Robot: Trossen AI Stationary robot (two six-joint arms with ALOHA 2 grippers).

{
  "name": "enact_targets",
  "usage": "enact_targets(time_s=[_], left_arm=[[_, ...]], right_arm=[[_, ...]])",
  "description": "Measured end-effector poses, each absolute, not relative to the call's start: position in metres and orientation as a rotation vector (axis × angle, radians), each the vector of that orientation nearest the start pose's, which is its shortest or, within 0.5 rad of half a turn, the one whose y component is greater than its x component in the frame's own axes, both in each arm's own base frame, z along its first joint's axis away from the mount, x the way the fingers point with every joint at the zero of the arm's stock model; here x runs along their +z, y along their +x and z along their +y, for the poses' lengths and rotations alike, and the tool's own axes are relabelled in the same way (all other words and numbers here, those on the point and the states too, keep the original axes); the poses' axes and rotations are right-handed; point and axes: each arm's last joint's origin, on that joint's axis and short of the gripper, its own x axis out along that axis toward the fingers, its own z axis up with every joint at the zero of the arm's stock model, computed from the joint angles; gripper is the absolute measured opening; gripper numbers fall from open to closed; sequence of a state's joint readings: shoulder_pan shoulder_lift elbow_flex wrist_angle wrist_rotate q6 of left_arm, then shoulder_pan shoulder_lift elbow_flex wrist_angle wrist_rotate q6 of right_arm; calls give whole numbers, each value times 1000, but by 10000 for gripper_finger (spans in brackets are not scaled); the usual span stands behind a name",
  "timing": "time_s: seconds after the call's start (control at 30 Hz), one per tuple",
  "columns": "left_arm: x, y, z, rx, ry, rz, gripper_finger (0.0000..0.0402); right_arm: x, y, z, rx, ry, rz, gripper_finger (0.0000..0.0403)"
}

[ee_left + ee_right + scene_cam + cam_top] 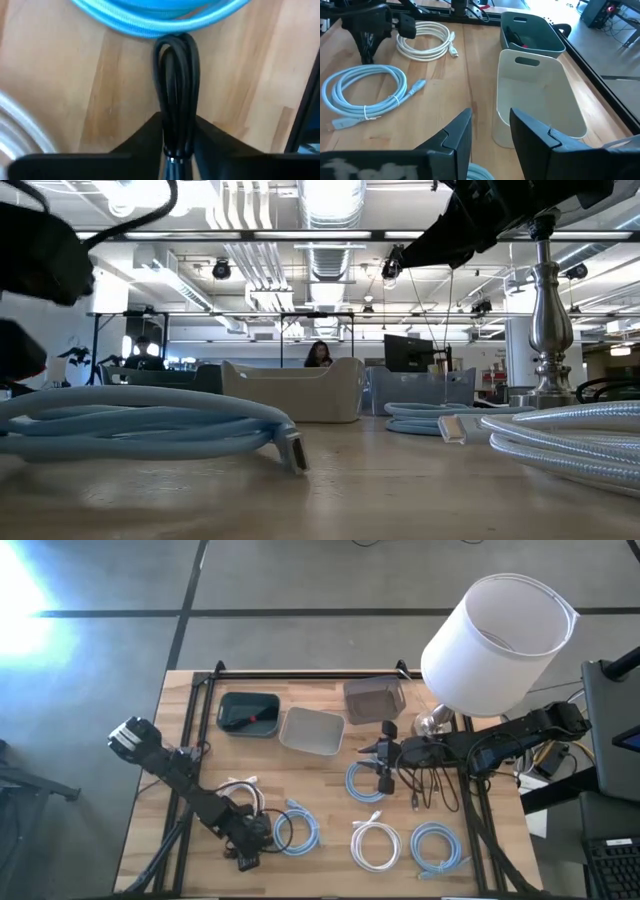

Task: Pick & Place USB Port
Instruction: Put the bottom black charger cable into the gray bin

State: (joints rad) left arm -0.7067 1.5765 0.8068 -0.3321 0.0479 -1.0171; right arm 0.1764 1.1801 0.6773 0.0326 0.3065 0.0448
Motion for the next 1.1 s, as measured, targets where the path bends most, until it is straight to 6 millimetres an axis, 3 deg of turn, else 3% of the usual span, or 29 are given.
enact_targets(time_s=[0.1, 0.3, 0.43, 0.7, 1.1], left_arm=[[165, 216, -184, -53, -484, 1265, 47], [195, 222, -178, 38, -329, 1284, 47], [219, 224, -162, 200, -153, 1314, 55], [248, 234, -103, 526, -8, 1415, 61], [249, 254, 0, 590, 195, 1540, 63]], right_arm=[[239, 246, 35, -138, -68, 453, 127], [239, 246, 35, -138, -70, 451, 119], [239, 246, 35, -138, -71, 450, 119], [239, 246, 35, -140, -63, 449, 128], [239, 246, 35, -154, -4, 446, 113]])
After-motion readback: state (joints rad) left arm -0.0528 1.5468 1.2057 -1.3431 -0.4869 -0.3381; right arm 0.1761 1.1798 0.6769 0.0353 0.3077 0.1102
